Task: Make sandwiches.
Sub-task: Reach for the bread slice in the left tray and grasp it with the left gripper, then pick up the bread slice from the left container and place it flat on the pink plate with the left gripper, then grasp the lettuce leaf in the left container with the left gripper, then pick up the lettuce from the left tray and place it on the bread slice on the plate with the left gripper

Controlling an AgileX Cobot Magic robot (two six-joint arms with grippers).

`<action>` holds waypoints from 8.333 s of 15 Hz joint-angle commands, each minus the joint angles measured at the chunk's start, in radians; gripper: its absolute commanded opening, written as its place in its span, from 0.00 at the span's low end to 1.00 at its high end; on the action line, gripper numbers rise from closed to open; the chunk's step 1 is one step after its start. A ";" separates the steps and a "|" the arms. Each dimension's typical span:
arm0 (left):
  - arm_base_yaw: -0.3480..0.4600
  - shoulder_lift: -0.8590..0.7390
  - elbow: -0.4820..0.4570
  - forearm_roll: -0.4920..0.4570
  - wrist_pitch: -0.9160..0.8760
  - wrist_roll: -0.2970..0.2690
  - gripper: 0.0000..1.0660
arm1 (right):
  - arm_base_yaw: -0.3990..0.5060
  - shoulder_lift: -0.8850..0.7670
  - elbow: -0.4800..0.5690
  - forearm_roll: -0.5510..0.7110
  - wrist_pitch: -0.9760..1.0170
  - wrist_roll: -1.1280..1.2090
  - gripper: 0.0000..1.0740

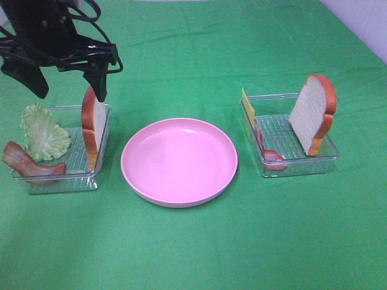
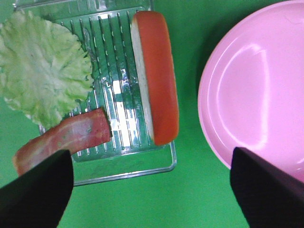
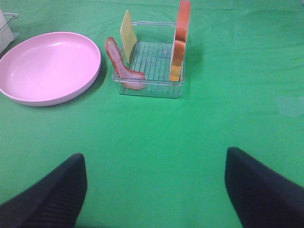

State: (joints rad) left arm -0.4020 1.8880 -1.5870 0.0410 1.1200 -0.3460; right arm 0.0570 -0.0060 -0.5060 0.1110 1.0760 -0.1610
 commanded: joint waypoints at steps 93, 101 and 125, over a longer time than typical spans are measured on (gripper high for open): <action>0.338 0.299 -0.197 -0.035 0.105 0.086 0.61 | 0.001 -0.007 0.001 0.003 -0.011 -0.001 0.71; 0.338 0.344 -0.197 -0.055 0.005 0.086 0.40 | 0.001 -0.007 0.001 0.003 -0.011 -0.001 0.71; 0.181 0.240 -0.200 -0.919 -0.066 0.637 0.00 | 0.001 -0.007 0.001 0.003 -0.011 -0.001 0.71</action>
State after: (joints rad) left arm -0.2150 2.1220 -1.7880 -0.8480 1.0610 0.2740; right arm 0.0570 -0.0060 -0.5060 0.1110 1.0760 -0.1610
